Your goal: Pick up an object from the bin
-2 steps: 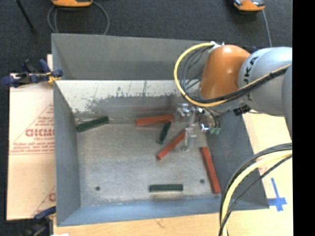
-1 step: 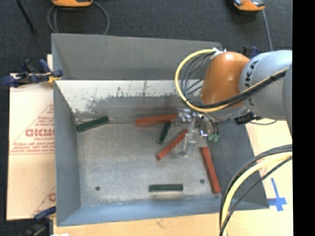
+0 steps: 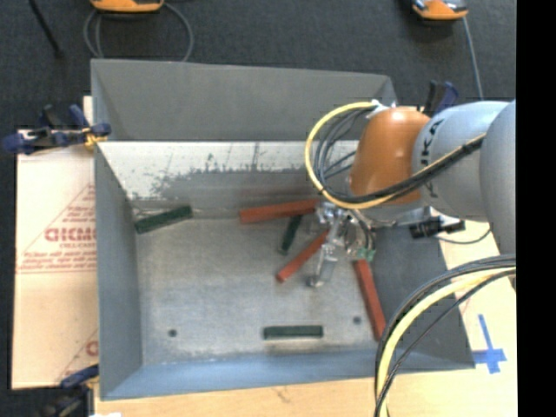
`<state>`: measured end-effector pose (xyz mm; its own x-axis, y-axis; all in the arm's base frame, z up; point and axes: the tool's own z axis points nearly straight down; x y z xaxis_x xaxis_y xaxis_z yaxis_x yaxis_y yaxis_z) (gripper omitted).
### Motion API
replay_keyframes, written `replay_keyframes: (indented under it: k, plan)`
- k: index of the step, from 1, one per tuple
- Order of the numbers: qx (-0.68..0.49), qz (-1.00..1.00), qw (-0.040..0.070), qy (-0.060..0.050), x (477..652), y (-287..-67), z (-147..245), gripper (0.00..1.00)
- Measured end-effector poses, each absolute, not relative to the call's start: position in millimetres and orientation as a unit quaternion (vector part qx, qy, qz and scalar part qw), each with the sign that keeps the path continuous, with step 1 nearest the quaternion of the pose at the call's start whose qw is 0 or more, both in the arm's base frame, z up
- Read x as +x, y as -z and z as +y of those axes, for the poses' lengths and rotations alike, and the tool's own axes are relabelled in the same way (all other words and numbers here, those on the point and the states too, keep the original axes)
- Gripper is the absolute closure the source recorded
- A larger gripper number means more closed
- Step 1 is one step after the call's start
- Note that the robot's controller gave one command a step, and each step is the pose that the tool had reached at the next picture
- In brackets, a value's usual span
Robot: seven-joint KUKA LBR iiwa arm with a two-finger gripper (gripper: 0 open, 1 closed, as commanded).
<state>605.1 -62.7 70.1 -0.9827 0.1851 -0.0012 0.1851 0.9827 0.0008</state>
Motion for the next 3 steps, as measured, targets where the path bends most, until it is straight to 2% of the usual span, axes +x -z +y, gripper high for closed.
replay_keyframes:
  k: [1,2,3]
  plan:
    - [0.093,0.996,0.002,0.000,606.4,-71,-63,0.00]
    - [0.093,0.996,0.002,0.000,606.4,-71,-63,1.00]
    - [0.093,0.996,0.004,0.000,608.8,-114,-64,1.00]
